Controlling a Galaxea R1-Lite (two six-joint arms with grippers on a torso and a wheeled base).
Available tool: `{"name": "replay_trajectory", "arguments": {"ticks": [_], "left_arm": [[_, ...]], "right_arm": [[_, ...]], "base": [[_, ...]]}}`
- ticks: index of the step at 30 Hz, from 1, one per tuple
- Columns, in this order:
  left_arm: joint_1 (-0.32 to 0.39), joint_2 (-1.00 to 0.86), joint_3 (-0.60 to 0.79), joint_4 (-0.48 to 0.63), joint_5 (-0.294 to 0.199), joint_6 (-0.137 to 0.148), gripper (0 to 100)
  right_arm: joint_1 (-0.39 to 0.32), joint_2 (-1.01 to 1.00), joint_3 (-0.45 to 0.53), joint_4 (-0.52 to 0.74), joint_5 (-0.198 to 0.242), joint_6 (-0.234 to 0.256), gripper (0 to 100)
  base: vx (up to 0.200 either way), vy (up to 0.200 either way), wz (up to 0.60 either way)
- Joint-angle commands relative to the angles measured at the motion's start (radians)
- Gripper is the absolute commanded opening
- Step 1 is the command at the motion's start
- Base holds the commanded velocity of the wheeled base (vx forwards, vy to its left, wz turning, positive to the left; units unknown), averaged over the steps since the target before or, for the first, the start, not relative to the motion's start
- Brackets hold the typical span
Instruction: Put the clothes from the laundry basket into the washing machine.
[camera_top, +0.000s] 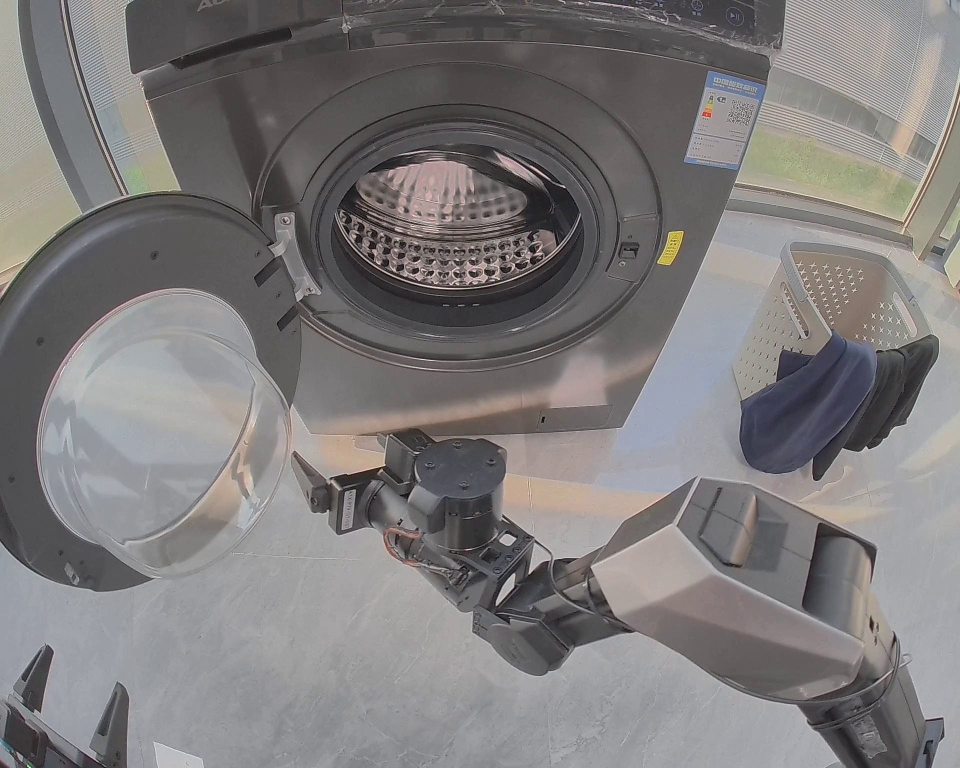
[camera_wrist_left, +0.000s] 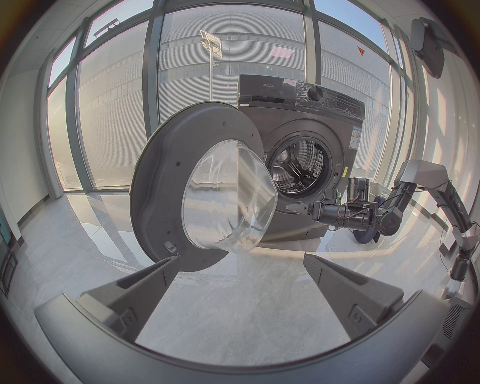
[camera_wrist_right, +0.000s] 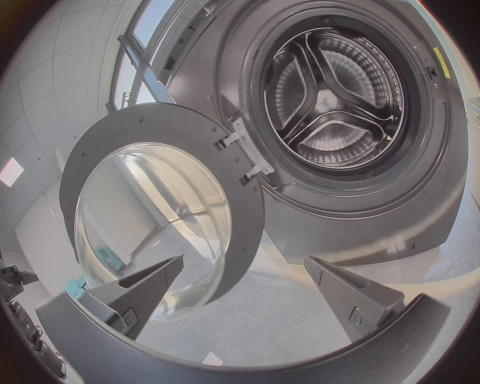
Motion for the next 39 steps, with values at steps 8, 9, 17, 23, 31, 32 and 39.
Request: {"name": "replay_trajectory", "arguments": {"ticks": [8, 9, 17, 23, 31, 32, 39], "left_arm": [[0.0, -0.013, 0.016, 0.0, 0.0, -0.001, 100], [0.0, -0.013, 0.016, 0.0, 0.0, -0.001, 100], [0.0, -0.013, 0.016, 0.0, 0.0, -0.001, 100], [-0.001, -0.013, 0.016, 0.0, -0.002, 0.0, 100], [-0.003, -0.012, 0.016, 0.0, -0.002, 0.0, 100], [-0.003, -0.012, 0.016, 0.0, -0.002, 0.0, 100], [-0.005, -0.012, 0.016, 0.002, -0.002, 0.002, 100]], "right_arm": [[-0.243, -0.607, 0.783, -0.135, -0.007, -0.019, 100], [-0.252, -0.623, 0.803, -0.139, -0.005, -0.021, 100], [-0.436, -1.068, 1.313, -0.164, 0.001, -0.091, 100], [-0.488, -1.358, 1.537, -0.148, -0.007, -0.091, 100], [-0.66, -1.697, 1.547, 0.186, 0.004, -0.106, 100], [-0.706, -1.802, 1.547, 0.327, 0.007, -0.119, 100], [-0.855, -2.099, 1.546, 0.651, 0.052, -0.146, 100]], "base": [[0.0, 0.0, 0.0], [0.0, 0.0, 0.0], [0.0, 0.0, 0.0], [0.0, 0.0, 0.0], [0.0, 0.0, 0.0], [0.0, 0.0, 0.0], [0.0, 0.0, 0.0]]}}
